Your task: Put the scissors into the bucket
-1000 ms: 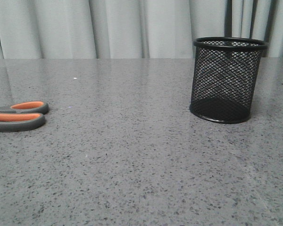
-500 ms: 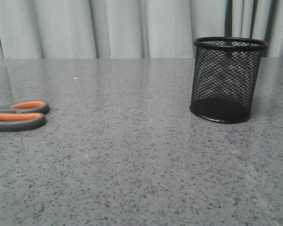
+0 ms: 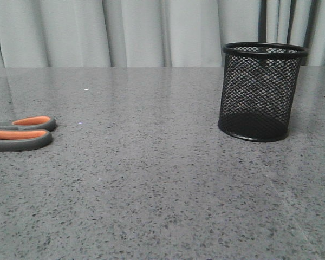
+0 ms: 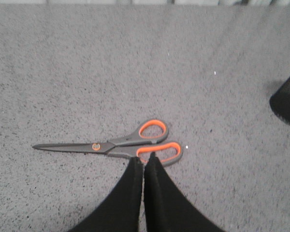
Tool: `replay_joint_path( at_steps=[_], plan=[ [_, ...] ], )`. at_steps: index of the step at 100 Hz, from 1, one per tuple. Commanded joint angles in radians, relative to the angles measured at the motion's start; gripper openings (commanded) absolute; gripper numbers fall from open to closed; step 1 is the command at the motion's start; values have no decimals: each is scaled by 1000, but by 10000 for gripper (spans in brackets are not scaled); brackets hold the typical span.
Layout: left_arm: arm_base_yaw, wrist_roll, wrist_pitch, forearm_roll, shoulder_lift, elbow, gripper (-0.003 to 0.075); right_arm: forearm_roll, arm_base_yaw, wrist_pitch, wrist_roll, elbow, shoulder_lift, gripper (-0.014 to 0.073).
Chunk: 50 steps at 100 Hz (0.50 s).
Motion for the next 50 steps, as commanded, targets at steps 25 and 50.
replay_joint_path(
  at_steps=[25,50],
  plan=[
    [4,81,-23,-110,69,-36,288,52,0,-51,-32,-42,9,395],
    [4,170,82,-164,182,-64,377,54,0,-51,-35,-42,9,395]
  ],
)
